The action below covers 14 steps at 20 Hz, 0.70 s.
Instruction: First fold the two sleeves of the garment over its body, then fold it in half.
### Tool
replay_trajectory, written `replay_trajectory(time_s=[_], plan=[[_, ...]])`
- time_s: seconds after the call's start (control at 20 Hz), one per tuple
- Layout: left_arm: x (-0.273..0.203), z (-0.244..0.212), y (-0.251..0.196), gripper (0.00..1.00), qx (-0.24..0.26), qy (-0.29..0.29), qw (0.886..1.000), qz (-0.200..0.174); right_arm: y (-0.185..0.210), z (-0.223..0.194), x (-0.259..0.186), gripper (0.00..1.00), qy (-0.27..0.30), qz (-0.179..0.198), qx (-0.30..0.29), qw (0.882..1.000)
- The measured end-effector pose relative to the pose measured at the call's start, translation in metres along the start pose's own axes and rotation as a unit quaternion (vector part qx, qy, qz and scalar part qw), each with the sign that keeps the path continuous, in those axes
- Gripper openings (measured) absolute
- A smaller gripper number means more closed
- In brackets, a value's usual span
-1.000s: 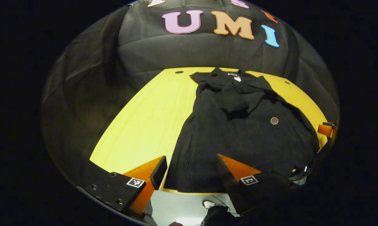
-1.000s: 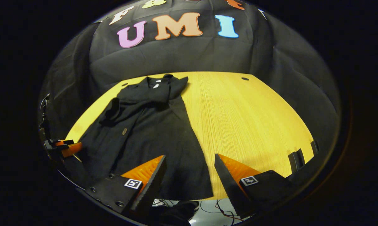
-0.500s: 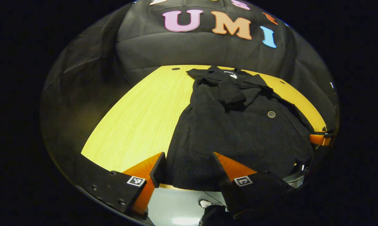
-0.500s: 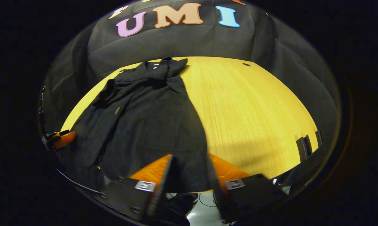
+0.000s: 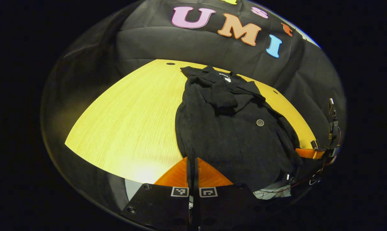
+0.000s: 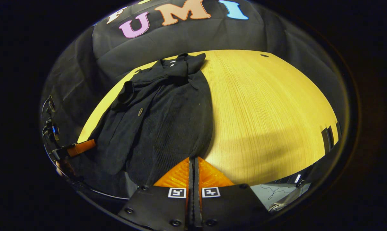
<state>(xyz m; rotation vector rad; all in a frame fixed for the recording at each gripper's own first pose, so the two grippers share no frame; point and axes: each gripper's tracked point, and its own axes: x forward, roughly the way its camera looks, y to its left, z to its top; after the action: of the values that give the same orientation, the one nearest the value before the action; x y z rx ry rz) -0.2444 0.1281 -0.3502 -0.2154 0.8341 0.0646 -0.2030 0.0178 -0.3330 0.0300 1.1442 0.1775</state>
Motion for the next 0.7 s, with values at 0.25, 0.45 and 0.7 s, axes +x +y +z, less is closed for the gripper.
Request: replay_trajectory(time_s=[0.25,0.45,0.7], plan=[[-0.016,0.032,-0.010,0.00,0.007,-0.020,1.000,-0.011,0.024,0.050,-0.030,0.04,-0.073,0.038,0.012,0.997],[-0.025,0.094,-0.023,0.00,0.005,-0.069,0.997,-0.029,0.046,0.112,-0.062,0.03,-0.134,0.062,0.015,0.989],[-0.016,0.174,-0.030,0.00,0.008,-0.122,0.992,-0.035,0.064,0.178,-0.076,0.03,-0.178,0.080,-0.010,0.981]])
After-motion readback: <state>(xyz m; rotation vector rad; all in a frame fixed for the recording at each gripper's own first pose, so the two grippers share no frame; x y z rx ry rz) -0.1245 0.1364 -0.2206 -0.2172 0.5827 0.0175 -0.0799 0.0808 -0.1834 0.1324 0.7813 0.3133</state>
